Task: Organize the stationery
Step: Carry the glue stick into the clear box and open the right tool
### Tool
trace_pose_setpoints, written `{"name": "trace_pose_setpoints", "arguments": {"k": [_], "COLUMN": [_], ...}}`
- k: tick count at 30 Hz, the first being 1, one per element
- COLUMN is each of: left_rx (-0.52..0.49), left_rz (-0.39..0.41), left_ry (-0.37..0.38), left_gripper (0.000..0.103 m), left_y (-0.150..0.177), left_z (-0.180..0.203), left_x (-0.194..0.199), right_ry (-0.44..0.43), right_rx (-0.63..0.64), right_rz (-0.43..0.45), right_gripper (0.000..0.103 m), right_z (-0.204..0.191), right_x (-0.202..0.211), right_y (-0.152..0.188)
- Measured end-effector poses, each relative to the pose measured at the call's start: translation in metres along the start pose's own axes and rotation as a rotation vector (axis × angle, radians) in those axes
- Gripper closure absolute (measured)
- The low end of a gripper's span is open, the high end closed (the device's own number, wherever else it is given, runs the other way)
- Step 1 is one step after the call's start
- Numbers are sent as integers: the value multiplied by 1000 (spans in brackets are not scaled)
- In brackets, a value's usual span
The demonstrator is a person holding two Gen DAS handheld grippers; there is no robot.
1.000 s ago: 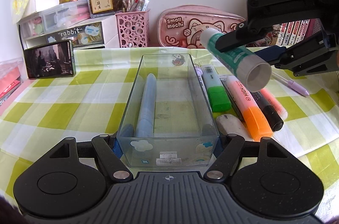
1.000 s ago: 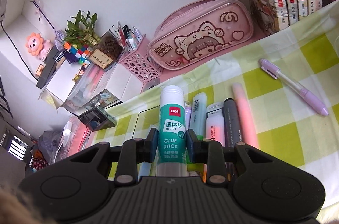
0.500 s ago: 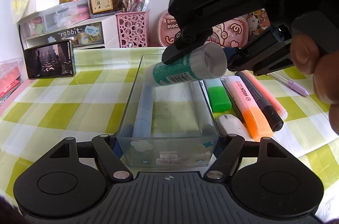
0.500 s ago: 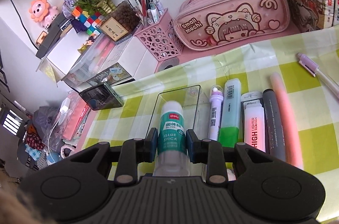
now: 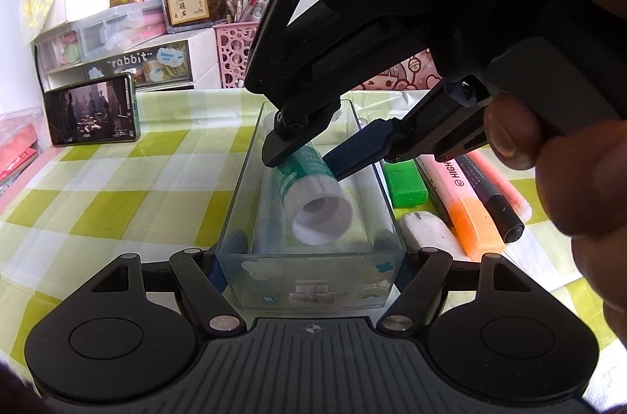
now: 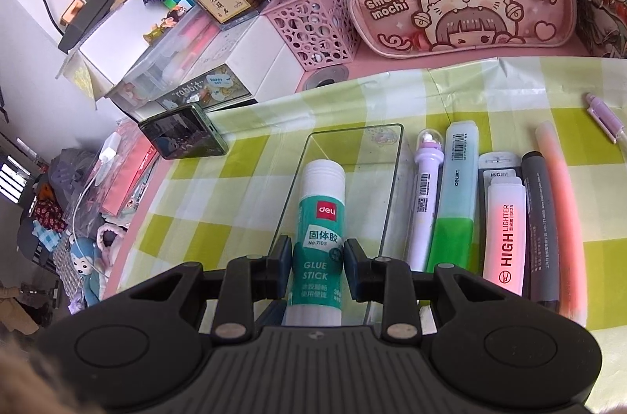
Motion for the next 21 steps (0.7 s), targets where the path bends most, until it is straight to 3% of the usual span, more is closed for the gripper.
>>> {"name": "trace_pose_setpoints", "arguments": {"k": [3, 17, 21], "left_rx": [1, 1, 0], "left_rz": [0, 0, 0], "left_ry": [0, 1, 0], "left_gripper": [30, 30, 30], "left_y": [0, -1, -1], "left_z": [0, -1, -2], "left_x": [0, -1, -1], "right_ry": [1, 19, 0], "right_rx": [27, 113, 124], "right_rz": [-52, -46, -50], "right_gripper": [59, 56, 59], "right_z": [-6, -9, -7], "right_x": [-7, 1, 3], "right_y": [1, 6, 8]}}
Point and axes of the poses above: each gripper's, at about its wrist camera, not at the fingertips, and x roughly against the way its jaws point, z to its right, y to its underside, the point moved 2 cm from there along -x, roughly the way its jaws point, and after that the axes turned 8 degrees about -z, right-handed, at the moved point
